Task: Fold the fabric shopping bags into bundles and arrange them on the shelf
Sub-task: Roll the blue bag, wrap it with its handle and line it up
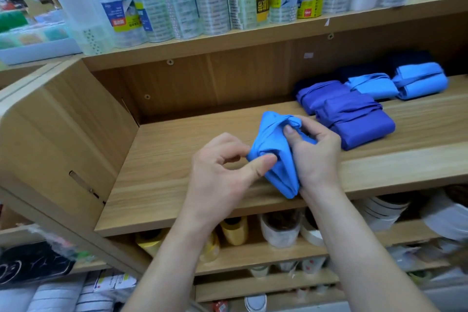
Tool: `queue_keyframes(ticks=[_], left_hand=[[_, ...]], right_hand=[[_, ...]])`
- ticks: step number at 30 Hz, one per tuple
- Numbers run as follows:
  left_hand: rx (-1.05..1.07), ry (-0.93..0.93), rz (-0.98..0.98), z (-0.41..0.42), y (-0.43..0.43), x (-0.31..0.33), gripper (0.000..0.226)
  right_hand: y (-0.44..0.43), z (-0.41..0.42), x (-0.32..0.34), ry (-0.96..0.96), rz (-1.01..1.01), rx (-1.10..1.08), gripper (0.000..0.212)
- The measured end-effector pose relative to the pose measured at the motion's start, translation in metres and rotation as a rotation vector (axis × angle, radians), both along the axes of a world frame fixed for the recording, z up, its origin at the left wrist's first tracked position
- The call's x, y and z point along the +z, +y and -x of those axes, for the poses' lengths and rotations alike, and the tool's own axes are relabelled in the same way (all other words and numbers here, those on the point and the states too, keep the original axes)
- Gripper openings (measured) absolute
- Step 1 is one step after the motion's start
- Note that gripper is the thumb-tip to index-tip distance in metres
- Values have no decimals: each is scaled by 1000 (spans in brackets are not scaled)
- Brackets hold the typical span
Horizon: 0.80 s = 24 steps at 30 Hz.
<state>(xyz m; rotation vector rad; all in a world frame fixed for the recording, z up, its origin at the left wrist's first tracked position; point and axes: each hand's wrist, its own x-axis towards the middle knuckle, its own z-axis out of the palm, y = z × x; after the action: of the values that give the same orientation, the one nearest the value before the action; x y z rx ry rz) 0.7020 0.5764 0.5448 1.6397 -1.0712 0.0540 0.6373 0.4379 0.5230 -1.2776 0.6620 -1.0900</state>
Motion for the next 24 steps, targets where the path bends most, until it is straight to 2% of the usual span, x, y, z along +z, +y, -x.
queue_keyframes(ticks=[1,3,4,5,7,9,12,14,16,18,19,21,24], left_hand=[[33,166,50,3,-3,0,33],[-44,711,209,12,-10,0,39],[-103,939,272,14,-13,-2,37],[-127,1052,310,13,-14,-4,32],[-74,997,306,7,-12,-10,31],[45,798,258,0,-5,-15,40],[183,637,179,-5,-1,-22,39],[193,590,152,0,0,-22,34],[107,591,166,4,1,-18,29],[-62,695,205,7,3,-13,20],[-109,720,215,7,4,-13,23],[-101,695,233,5,4,-13,31],[-4,689,281,4,-4,-11,25]], right_hand=[[4,-2,-1,34,49,-6,15],[12,-7,-1,108,153,-31,19],[15,-9,-2,148,225,-59,13],[16,-10,-3,191,299,-88,13],[12,-11,-6,233,368,-94,25],[7,-10,-5,233,326,19,30],[3,-7,-1,136,142,306,39],[2,-7,0,27,6,297,34],[1,-7,3,-74,-131,252,28],[1,-6,6,-167,-249,255,26],[0,-5,7,-190,-283,259,24],[0,-3,10,-209,-307,248,16],[5,-4,13,-240,-364,207,10]])
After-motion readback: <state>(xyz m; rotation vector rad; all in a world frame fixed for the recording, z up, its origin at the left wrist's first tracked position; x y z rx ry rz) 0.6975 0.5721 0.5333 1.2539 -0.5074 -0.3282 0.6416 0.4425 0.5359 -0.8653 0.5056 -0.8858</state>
